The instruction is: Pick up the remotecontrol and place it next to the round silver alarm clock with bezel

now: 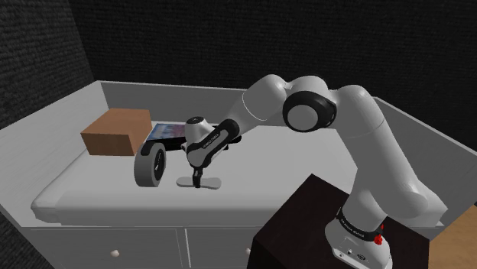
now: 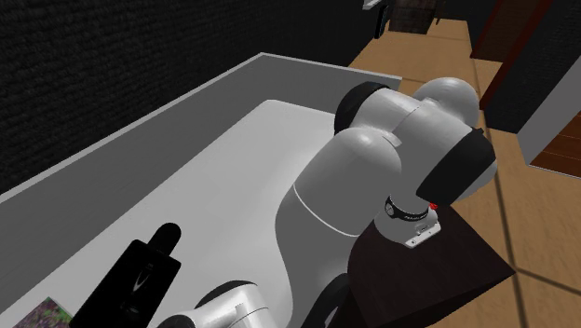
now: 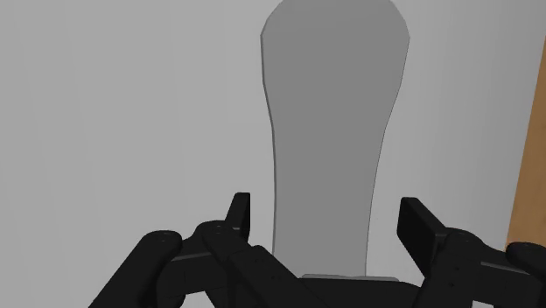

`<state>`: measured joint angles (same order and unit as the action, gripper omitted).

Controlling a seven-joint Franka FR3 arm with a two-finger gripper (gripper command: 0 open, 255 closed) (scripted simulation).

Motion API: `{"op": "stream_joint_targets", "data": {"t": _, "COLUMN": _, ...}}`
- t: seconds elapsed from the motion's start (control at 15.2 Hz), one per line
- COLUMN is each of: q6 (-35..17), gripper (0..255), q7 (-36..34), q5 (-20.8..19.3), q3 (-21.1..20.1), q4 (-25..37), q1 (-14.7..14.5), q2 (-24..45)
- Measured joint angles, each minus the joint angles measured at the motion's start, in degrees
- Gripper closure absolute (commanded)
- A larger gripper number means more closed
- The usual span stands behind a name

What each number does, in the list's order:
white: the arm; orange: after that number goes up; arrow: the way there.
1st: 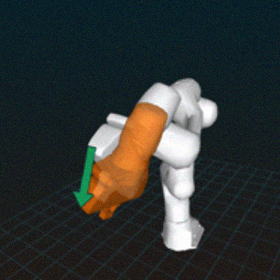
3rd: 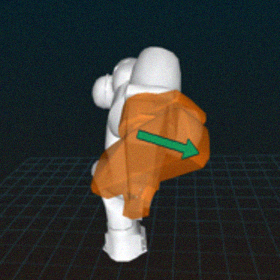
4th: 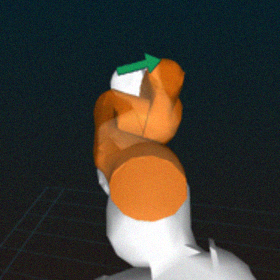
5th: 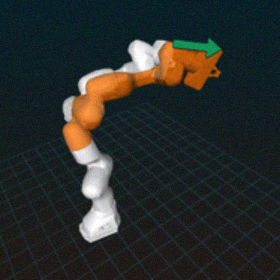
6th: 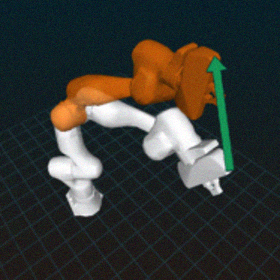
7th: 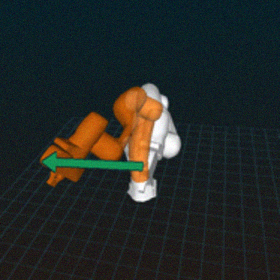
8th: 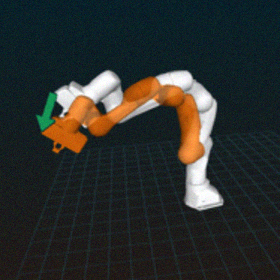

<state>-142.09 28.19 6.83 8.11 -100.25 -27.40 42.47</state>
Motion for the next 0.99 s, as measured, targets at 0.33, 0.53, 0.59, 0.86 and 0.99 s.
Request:
{"op": "stream_joint_targets", "data": {"t": 0.33, "q6": 0.0, "gripper": 0, "q7": 0.0, "q5": 0.0, "q3": 0.0, "q4": 0.0, "q1": 0.0, "q2": 0.0}}
{"op": "stream_joint_targets", "data": {"t": 0.53, "q6": 2.5, "gripper": 0, "q7": -0.3, "q5": -0.5, "q3": 0.5, "q4": -1.1, "q1": -0.4, "q2": -3.6}}
{"op": "stream_joint_targets", "data": {"t": 0.59, "q6": 3.5, "gripper": 0, "q7": -0.3, "q5": -0.6, "q3": 0.6, "q4": -1.0, "q1": -0.5, "q2": -4.7}}
{"op": "stream_joint_targets", "data": {"t": 0.86, "q6": 4.4, "gripper": 0, "q7": -0.5, "q5": -0.8, "q3": 0.8, "q4": -1.1, "q1": -0.7, "q2": -5.5}}
{"op": "stream_joint_targets", "data": {"t": 0.99, "q6": 4.4, "gripper": 0, "q7": -0.5, "q5": -0.8, "q3": 0.8, "q4": -1.1, "q1": -0.7, "q2": -5.6}}
